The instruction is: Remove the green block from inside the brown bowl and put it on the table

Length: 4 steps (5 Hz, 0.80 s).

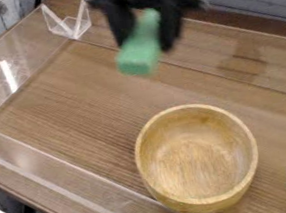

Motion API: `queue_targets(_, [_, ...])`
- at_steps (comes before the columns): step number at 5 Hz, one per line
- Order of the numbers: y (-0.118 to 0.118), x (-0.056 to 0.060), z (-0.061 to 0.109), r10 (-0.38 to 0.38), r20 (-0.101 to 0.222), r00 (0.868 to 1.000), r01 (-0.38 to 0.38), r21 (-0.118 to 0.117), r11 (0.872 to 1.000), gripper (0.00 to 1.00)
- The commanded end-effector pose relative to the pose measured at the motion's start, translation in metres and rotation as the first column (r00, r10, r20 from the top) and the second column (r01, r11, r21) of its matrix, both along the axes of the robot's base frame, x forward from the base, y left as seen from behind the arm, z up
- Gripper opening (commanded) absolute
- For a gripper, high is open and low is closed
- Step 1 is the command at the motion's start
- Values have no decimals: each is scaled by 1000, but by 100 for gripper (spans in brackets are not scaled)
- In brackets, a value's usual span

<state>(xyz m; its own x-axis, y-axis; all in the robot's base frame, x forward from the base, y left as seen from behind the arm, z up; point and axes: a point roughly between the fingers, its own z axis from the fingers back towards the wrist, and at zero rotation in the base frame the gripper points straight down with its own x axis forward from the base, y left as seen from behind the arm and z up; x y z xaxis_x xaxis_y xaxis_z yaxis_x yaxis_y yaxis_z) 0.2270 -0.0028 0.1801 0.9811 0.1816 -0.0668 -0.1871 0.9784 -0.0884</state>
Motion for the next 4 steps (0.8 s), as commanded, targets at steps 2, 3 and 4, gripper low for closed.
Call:
queue_targets(2, [61, 10, -14, -16, 90, 996, 14, 30, 999, 0])
queue_targets(3, [48, 10, -36, -62, 82, 995, 59, 36, 998, 0])
queue_targets(4, [32, 8, -52, -112, 78, 991, 109, 45, 993, 0])
